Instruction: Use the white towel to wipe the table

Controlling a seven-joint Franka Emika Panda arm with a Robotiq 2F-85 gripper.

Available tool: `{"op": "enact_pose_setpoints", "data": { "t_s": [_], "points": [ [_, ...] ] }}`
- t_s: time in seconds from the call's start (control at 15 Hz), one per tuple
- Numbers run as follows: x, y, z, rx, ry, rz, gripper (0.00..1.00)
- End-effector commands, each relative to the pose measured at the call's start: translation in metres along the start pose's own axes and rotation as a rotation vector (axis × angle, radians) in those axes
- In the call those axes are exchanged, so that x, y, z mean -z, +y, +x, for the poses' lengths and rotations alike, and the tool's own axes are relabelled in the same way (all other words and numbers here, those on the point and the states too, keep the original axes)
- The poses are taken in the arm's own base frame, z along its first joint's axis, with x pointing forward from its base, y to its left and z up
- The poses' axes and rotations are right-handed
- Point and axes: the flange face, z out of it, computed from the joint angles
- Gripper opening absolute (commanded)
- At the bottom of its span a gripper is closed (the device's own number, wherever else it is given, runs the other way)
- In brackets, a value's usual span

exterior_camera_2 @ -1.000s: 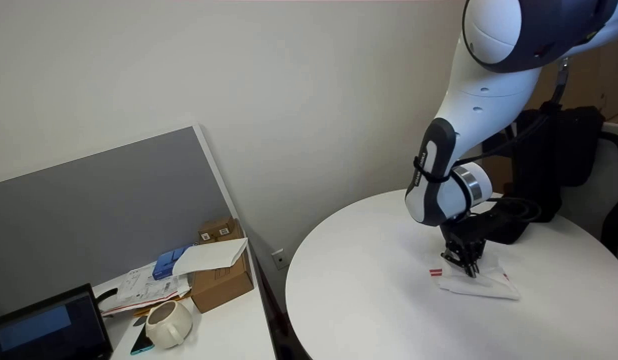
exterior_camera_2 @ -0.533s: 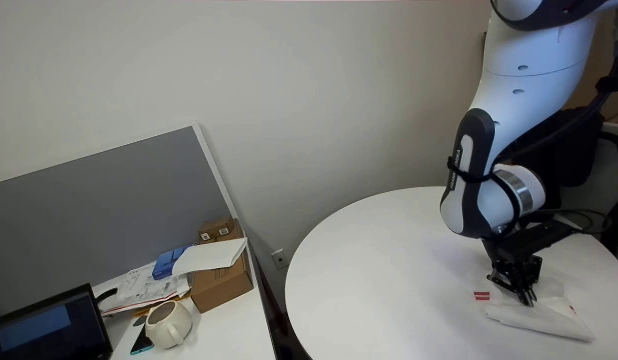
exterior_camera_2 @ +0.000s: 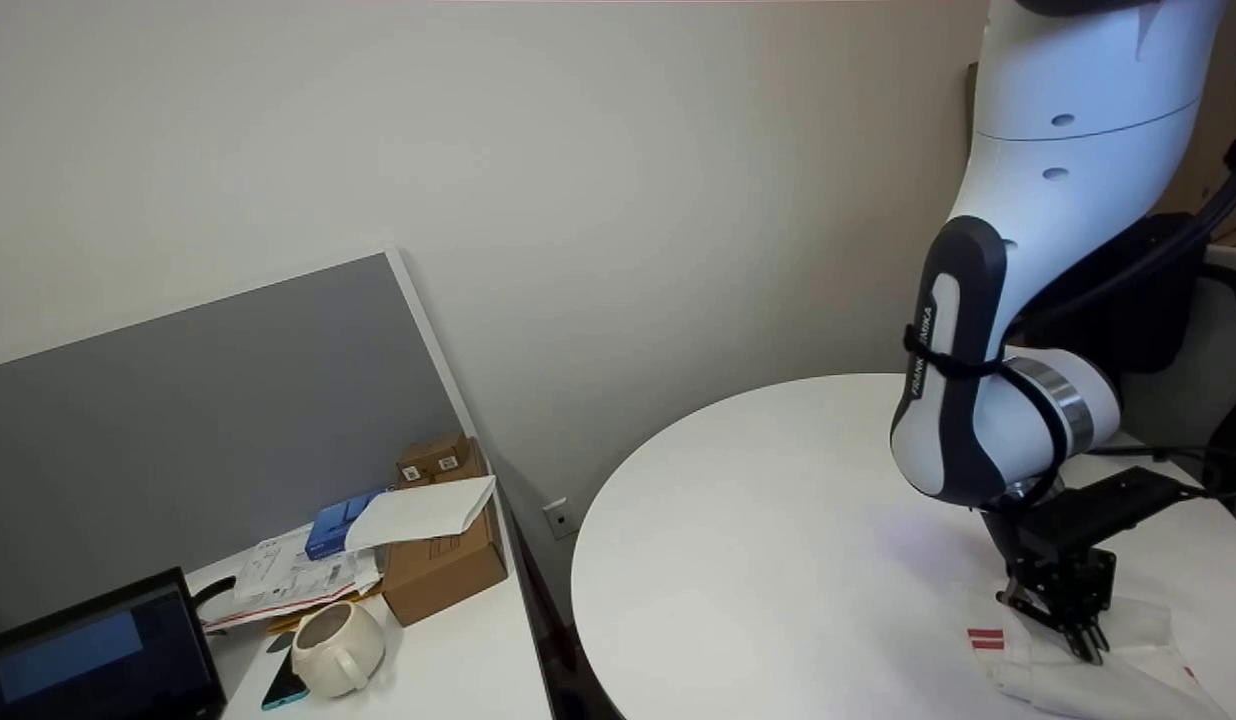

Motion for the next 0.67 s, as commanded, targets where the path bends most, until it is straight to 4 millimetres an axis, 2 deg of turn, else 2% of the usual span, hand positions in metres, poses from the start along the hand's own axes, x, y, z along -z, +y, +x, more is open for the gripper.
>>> {"op": "enact_pose_setpoints", "data": {
  "t_s": [0.0, 0.2, 0.33, 0.47, 0.6],
  "points": [
    [0.013, 0.023, 0.001, -0.031, 0.037, -0.020, 0.01],
    [0.027, 0.047, 0.026, -0.056, 0.081, -0.057, 0.01],
    [0.039, 0.054, 0.045, -0.060, 0.117, -0.077, 0.01],
    [0.053, 0.050, 0.070, -0.050, 0.161, -0.082, 0.01],
    [0.062, 0.035, 0.094, -0.024, 0.198, -0.085, 0.01]
  ]
}}
